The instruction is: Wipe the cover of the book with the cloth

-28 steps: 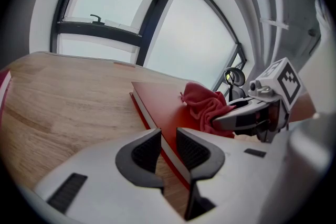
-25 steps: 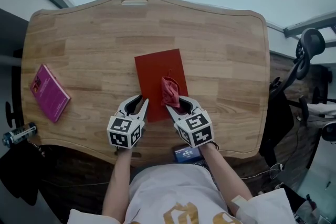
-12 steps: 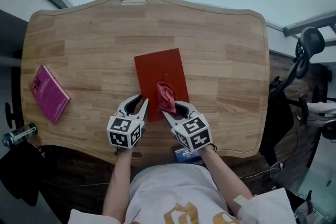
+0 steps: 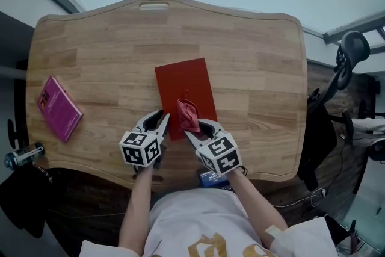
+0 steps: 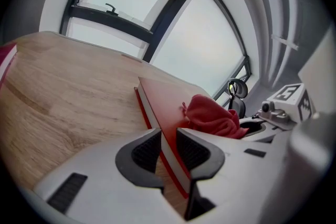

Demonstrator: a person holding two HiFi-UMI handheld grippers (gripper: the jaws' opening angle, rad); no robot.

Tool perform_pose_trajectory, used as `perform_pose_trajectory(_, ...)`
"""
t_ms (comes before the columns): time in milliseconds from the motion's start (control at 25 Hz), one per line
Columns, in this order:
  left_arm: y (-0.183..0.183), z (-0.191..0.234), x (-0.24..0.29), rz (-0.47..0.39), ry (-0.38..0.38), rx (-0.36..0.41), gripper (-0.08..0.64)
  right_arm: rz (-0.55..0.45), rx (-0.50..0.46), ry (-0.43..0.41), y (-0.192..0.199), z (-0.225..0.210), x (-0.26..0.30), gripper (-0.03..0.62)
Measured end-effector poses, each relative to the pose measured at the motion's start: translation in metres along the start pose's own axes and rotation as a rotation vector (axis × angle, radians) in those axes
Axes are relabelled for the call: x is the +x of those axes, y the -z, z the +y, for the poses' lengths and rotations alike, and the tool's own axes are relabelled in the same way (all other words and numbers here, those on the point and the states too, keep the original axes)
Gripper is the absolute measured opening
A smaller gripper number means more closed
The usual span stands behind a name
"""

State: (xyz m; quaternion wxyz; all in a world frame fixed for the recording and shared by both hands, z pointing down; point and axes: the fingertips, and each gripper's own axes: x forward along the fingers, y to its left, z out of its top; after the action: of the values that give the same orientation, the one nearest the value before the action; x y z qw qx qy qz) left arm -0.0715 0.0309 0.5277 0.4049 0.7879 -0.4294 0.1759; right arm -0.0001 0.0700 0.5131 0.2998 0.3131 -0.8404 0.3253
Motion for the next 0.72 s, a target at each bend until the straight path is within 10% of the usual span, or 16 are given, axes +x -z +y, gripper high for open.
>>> perform_pose_trajectory(480,-0.033,-0.028,-0.038,-0.043,-0.121,0.276,0.014,-0.172,-0.04,0.19,-0.016,-0.004,-0.06,0.143)
perform_pose_trajectory(720,-0.056,-0.071,-0.075,-0.213,-0.1,0.417,0.012,-0.297,-0.073,0.29,-0.024,0.002,-0.103,0.143)
